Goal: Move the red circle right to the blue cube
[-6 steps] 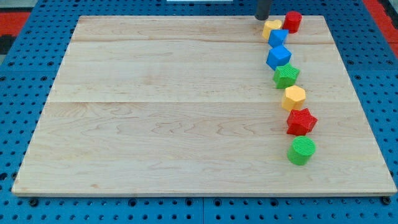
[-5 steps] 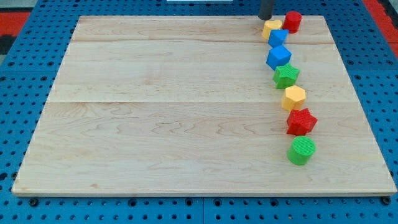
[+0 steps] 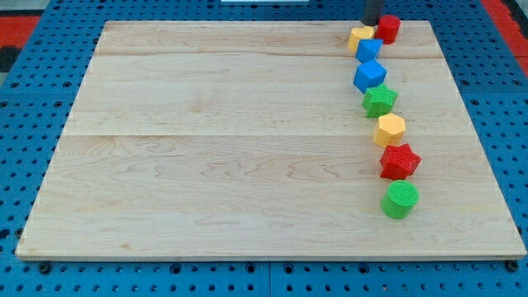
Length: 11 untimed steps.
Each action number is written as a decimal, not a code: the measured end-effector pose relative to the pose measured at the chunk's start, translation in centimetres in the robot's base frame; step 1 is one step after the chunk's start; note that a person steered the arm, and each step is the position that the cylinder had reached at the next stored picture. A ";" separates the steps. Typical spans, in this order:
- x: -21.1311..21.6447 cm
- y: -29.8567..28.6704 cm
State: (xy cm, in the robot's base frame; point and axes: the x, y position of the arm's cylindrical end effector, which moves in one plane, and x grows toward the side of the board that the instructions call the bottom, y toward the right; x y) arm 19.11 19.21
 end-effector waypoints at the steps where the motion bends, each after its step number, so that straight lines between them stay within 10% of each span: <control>1: 0.1 4.2; 3: 0.9 9.2; 8: 1.6 0.8; 11: 8.8 -0.4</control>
